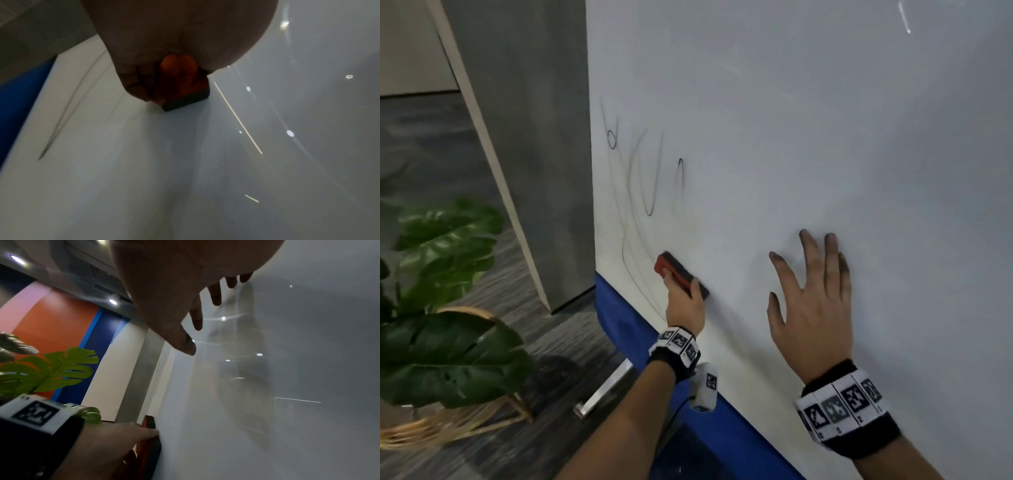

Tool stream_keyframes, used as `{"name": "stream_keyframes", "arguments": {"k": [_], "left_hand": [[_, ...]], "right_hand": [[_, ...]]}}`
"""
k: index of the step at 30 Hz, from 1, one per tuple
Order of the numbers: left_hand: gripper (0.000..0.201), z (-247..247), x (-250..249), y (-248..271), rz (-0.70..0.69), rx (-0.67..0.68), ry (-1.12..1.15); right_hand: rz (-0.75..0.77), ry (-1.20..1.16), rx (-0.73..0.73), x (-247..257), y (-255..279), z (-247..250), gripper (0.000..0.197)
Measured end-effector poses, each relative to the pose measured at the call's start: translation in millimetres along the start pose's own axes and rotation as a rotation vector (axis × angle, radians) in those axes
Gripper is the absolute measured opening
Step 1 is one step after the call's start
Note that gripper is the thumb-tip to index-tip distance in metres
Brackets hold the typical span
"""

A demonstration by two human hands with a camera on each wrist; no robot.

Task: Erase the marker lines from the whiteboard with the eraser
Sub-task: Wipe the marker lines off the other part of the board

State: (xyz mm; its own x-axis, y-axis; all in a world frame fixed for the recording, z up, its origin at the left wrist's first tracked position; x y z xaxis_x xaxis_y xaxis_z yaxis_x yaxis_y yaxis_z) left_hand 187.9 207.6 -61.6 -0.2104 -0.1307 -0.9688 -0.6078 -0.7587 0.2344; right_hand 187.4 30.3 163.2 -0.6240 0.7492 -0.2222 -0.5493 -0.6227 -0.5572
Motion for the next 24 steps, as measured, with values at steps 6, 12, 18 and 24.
{"name": "stream_keyframes", "arguments": {"k": [6,12,18,24], "left_hand": [[0.071,41.4,-167.9,-11.9,-0.488,-0.088,-0.028],[0.07,52.2,-209.9,-23.3,-0.586,-0.153,-0.041],[0.07,60.4,-130.8,-58.8,-0.05,-0.167,-0.038],[0.069,60.4,-264.5,-20.0,-0.901,-0.108,-0.192]], "right_hand": [[0.076,0.076,-0.096,12.3,-87.8,46.3,0.058],[0.039,0.14,-0.123,15.2,-124.8,67.9,0.068],[0.047,0.186,-0.114,15.2,-113.5,60.4,0.064],[0.036,0.12,-0.176,29.4,-149.7,79.6,0.061]]}}
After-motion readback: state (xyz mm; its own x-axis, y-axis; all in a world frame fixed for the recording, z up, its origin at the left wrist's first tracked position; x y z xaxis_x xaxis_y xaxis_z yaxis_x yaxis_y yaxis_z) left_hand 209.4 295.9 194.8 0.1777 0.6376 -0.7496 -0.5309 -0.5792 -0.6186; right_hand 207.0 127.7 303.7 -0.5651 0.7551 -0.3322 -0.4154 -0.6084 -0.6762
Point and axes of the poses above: each hand's wrist, its own y-axis away from the middle knuckle, its own z-axis out of the back of the hand, x = y × z, the point moved 9 cm from there along -y, towards the middle knuckle, and after that the axes turned 1 degree about x, right-handed, at the moved point
